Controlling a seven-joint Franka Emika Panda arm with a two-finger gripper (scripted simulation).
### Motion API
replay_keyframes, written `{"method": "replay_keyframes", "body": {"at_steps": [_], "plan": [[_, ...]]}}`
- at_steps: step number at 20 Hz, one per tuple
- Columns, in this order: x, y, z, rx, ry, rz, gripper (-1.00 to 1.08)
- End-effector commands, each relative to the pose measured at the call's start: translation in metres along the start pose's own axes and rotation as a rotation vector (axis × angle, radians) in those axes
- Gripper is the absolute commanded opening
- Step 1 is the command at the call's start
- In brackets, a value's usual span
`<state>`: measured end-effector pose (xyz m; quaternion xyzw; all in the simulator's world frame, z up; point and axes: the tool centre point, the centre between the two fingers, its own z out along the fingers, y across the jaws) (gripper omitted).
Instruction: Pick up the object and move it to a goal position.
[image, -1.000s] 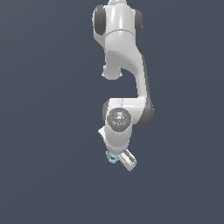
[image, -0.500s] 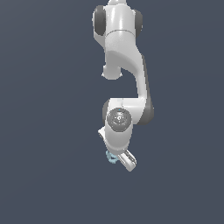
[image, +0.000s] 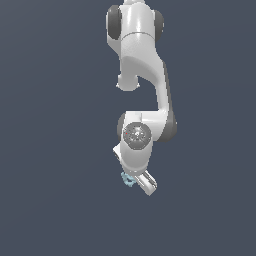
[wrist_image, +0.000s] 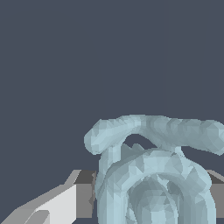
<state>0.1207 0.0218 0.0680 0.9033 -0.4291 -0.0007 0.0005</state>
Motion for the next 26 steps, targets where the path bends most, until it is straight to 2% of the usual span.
{"method": "replay_keyframes", "body": {"at_steps": [1, 7, 20, 26], "plan": [[-0.003, -0.003, -0.008, 0.002, 0.001, -0.001, -1.00], [-0.017, -0.013, -0.048, 0.002, 0.001, -0.001, -1.00], [-0.057, -0.046, -0.170, 0.001, 0.001, 0.000, -1.00], [-0.068, -0.058, -0.204, 0.001, 0.001, 0.000, -1.00]]}}
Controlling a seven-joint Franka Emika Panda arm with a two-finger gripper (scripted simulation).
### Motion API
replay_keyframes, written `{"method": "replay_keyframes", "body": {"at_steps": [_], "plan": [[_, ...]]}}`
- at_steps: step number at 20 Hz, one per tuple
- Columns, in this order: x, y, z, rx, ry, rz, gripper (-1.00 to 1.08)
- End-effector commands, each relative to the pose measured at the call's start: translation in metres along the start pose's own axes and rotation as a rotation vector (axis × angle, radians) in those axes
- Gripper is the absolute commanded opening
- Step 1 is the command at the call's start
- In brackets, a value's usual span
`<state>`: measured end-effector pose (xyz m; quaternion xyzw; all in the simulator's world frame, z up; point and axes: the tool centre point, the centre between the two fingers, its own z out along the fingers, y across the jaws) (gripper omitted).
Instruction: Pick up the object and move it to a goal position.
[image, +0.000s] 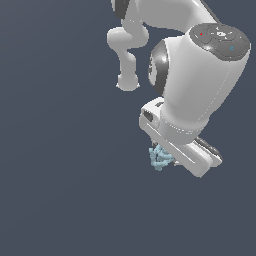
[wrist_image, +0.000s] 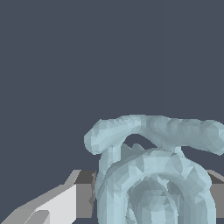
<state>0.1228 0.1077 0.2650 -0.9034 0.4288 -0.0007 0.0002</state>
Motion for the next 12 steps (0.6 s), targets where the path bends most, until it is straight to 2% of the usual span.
{"method": "replay_keyframes", "body": {"at_steps": [1, 12], "plan": [[-0.003, -0.003, -0.011, -0.001, -0.001, 0.001, -1.00], [-0.006, -0.008, -0.020, -0.001, -0.001, 0.000, -1.00]]}}
